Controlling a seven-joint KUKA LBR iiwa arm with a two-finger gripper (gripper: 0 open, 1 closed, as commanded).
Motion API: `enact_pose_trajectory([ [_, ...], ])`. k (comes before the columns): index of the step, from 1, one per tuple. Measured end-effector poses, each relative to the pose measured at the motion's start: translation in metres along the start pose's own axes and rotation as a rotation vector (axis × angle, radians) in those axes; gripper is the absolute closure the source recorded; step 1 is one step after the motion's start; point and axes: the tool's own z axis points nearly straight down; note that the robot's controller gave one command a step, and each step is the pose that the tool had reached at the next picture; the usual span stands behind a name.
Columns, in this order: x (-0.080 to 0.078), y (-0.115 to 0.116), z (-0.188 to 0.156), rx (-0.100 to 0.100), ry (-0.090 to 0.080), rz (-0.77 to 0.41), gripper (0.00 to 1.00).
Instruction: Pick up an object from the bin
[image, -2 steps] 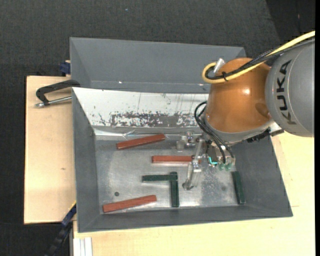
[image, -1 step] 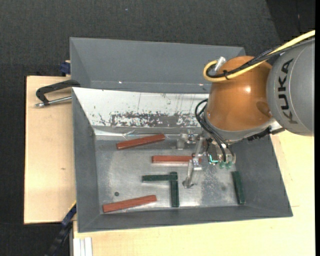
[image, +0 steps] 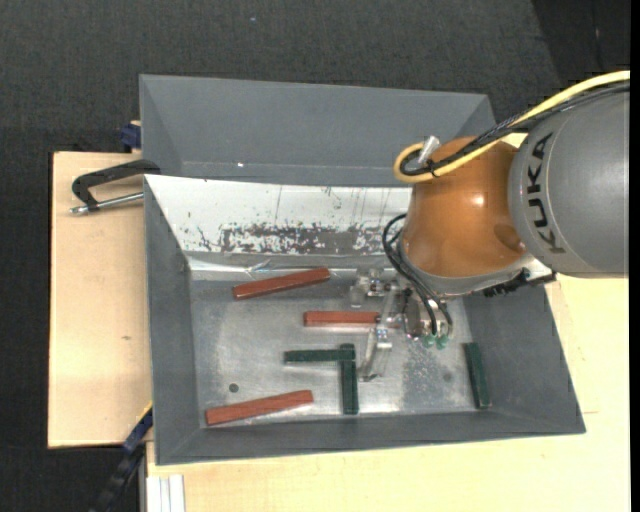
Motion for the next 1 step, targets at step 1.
enact_pose_trajectory([
  [1,-0.0359,0.0062,0.0662,0.000,-0.003,-0.007,0.00],
])
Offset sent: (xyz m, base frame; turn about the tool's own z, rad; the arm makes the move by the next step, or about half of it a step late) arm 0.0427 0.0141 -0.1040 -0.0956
